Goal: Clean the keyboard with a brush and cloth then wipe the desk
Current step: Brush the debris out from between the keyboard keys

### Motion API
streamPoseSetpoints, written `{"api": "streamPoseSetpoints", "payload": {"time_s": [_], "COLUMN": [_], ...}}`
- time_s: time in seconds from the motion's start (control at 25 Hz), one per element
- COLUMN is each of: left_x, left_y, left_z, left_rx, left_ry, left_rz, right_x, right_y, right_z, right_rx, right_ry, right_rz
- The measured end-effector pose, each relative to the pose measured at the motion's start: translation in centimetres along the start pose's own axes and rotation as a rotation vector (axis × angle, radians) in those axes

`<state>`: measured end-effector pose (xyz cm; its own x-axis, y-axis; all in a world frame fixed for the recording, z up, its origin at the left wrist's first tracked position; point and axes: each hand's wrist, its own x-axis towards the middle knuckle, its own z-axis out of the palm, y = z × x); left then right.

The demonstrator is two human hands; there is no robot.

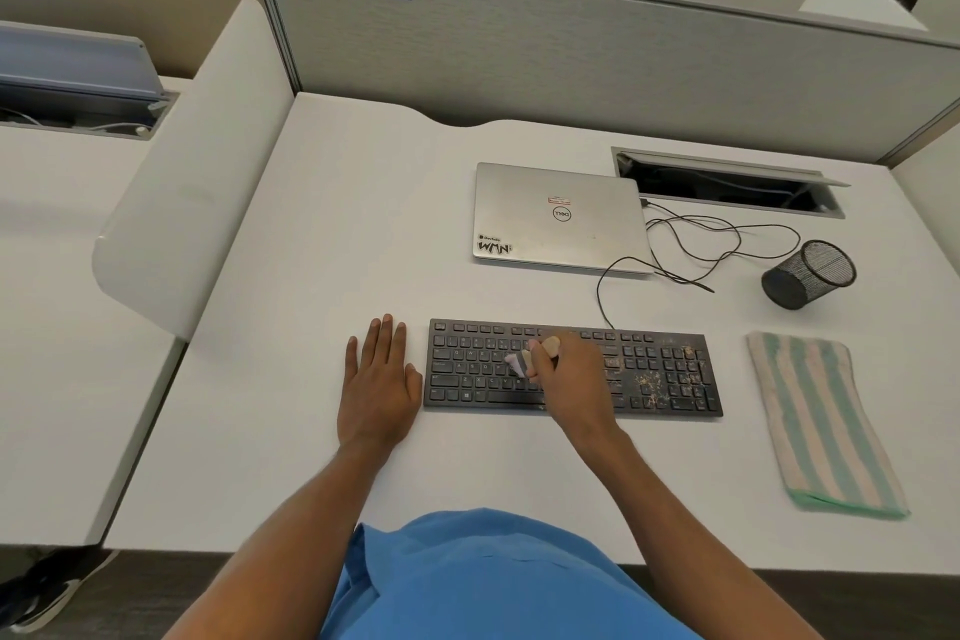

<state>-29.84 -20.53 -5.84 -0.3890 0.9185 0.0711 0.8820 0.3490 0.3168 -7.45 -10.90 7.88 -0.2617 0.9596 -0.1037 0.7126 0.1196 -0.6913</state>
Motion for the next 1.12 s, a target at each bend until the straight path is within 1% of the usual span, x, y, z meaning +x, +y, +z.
{"api": "streamPoseSetpoints", "payload": {"time_s": [0.08, 0.36, 0.4, 0.52, 0.56, 0.64, 0.72, 0.8, 0.96, 1.12], "left_x": [0.0, -0.1, -0.1, 0.0, 0.0, 0.0, 0.0, 0.0, 0.0, 0.0], "left_y": [0.0, 0.0, 0.0, 0.0, -0.1, -0.1, -0.1, -0.1, -0.1, 0.0], "left_z": [0.1, 0.0, 0.0, 0.2, 0.2, 0.2, 0.2, 0.2, 0.1, 0.1], "left_rx": [-0.005, -0.009, -0.014, -0.016, -0.014, -0.014, -0.01, -0.009, -0.013, -0.005], "left_ry": [-0.001, -0.002, 0.0, 0.001, 0.001, 0.001, -0.001, -0.007, -0.009, -0.011], "left_rz": [0.003, 0.001, 0.0, 0.004, 0.004, 0.005, 0.004, 0.004, 0.004, 0.001], "right_x": [0.0, -1.0, -0.9, -0.9, -1.0, -1.6, -2.0, -2.0, -1.9, -2.5], "right_y": [0.8, 0.2, 0.3, -0.1, -0.2, -0.1, 0.4, 0.4, -1.0, -0.2], "right_z": [-0.4, -0.9, -1.1, -1.7, -1.6, -1.0, -0.7, -1.1, -0.8, 1.0], "right_rx": [-0.048, -0.098, -0.063, -0.012, 0.008, 0.034, -0.02, -0.025, 0.072, 0.021], "right_ry": [-0.025, -0.077, -0.06, 0.062, 0.073, 0.036, 0.006, -0.022, 0.052, 0.024], "right_rz": [0.029, 0.053, 0.055, 0.023, 0.014, 0.008, 0.022, 0.029, -0.042, -0.05]}}
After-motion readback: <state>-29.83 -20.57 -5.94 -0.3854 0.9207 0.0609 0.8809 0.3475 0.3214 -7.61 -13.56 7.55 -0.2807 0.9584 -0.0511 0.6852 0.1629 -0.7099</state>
